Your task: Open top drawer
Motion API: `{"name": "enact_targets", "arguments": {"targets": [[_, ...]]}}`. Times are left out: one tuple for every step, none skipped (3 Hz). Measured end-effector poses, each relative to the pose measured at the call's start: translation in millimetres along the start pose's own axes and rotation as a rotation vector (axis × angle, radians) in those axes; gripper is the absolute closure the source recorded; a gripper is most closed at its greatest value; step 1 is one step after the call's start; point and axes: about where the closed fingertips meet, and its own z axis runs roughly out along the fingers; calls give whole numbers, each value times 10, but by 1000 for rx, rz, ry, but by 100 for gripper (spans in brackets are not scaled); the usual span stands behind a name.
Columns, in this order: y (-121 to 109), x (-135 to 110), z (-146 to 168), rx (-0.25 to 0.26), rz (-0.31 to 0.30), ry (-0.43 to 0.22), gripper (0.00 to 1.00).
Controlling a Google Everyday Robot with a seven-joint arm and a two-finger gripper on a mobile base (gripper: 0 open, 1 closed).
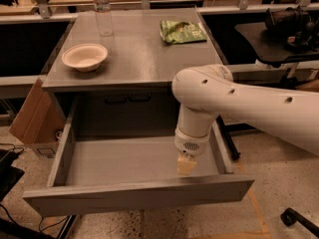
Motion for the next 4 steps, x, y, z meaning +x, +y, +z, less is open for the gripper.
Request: {"name": "enact_targets", "arguments": {"targets": [[5,1,1,0,-1,1,76],[10,2,2,1,-1,2,52],[15,3,3,1,-2,3,21],[19,5,4,1,-3,4,0]]}}
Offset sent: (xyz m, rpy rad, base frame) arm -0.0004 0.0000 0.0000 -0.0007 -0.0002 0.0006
